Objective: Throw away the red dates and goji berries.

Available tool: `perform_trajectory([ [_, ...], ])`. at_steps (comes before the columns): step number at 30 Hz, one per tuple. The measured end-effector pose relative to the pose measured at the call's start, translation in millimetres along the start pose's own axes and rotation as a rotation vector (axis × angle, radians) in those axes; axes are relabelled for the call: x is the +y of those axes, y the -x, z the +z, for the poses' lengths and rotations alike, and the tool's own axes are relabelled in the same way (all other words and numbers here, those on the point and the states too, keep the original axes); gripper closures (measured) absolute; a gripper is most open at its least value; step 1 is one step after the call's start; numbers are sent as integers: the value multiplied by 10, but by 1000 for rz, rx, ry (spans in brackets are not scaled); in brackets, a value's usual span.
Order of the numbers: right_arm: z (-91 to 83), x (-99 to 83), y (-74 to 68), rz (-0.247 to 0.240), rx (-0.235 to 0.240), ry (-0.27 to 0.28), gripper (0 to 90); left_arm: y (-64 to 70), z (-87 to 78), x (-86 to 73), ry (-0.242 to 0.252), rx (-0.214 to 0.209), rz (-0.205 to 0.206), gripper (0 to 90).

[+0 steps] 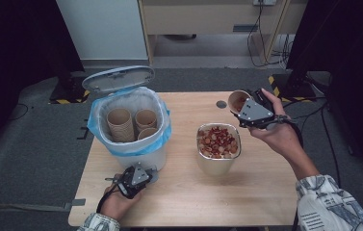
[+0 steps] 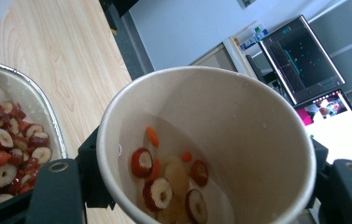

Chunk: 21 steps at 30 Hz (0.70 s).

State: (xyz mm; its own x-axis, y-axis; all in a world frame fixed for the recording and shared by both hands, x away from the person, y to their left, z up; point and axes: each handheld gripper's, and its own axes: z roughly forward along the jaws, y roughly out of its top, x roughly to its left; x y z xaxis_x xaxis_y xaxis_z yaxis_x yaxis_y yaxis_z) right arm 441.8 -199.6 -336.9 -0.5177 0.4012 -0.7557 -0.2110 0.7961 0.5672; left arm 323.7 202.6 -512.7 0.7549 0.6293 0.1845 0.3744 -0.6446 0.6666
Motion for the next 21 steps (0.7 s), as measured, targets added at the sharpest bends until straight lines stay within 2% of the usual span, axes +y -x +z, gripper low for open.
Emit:
perform_trajectory([
  [5, -18, 13, 8, -17, -7, 1, 294, 0, -1, 1, -1, 0, 0, 898],
  [9, -32, 26, 15, -58, -19, -7, 294, -1, -1, 0, -1, 0, -1, 898],
  [15, -49, 43, 37, -69, -26, -6, 294, -2, -1, 0, -1, -1, -1, 898],
  [21, -73, 73, 57, -103, -38, -13, 294, -2, -1, 0, -1, -1, -1, 898],
])
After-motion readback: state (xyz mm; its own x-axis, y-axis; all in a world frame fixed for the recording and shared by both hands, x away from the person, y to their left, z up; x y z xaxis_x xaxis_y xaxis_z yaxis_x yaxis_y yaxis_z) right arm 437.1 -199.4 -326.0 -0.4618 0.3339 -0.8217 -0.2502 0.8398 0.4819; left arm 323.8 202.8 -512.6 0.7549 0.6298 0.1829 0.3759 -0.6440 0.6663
